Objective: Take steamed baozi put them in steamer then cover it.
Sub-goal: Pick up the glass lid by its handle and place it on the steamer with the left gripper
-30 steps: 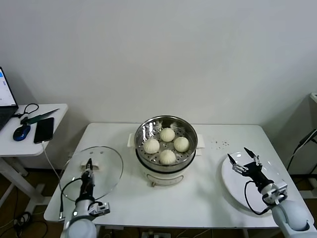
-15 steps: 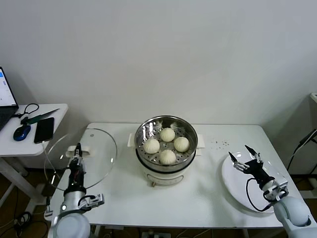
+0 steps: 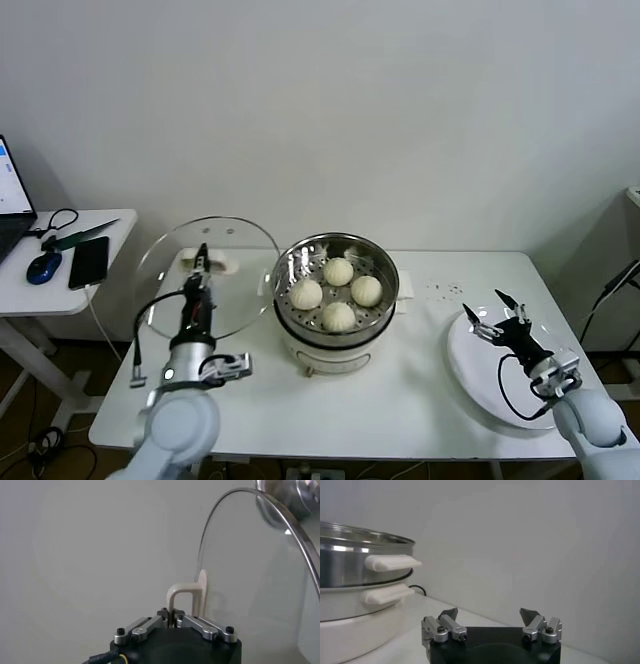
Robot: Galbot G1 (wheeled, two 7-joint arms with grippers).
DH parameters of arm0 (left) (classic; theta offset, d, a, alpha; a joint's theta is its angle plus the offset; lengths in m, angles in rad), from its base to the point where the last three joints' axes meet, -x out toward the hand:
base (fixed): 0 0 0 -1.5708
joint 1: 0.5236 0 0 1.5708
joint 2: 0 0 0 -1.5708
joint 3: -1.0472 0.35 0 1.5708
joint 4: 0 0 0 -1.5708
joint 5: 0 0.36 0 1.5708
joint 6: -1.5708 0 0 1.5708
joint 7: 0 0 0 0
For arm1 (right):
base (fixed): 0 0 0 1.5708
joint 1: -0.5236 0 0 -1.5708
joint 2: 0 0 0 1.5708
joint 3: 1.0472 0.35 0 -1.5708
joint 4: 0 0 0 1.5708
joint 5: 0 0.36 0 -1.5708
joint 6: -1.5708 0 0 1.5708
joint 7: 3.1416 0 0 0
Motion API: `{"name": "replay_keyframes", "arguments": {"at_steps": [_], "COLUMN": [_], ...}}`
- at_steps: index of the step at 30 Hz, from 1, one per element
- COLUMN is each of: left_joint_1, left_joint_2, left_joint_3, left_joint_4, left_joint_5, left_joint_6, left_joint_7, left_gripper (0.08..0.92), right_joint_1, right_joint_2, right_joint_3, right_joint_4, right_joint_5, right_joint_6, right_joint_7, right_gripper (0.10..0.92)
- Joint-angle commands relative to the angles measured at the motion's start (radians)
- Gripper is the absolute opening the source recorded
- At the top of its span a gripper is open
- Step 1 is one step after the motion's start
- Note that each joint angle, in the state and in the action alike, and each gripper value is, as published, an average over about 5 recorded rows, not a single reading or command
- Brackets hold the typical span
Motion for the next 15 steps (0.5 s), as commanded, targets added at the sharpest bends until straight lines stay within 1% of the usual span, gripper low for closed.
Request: {"name": "replay_keyframes", "arguments": {"at_steps": [1, 5, 7, 15], "left_joint_1": [-0.308, -0.343, -0.354, -0.377], "left_joint_2": [-0.080, -0.170, -0.206, -0.363], "left_joint_3": [0.290, 0.347, 0.373, 0.393], "left_joint_4": [0.074, 0.106, 0.126, 0.293], "left_joint_5": [0.096, 0.150, 0.162, 0.215], "left_joint_6": [0.112, 0.129, 0.137, 0.138], "left_joint_7": [0.228, 0.291, 0.306, 0.279], "left_gripper": [0.137, 0.137, 0.137, 0.137], "right_joint_1": [0.014, 0.012, 0.011, 0.010], "right_joint_2": [-0.001, 0.001, 0.001, 0.003], "right_joint_3": [-0.003, 0.006, 0.010, 0.024], "right_joint_4": [-0.027, -0.043, -0.048, -0.064], "right_joint_5": [-0.010, -0.019, -0.020, -0.022], "right_joint_6": [0.004, 0.010, 0.011, 0.017], "right_joint_7": [-0.001, -0.003, -0.004, -0.010], "right_gripper": [0.823, 0.823, 0.823, 0.823]}}
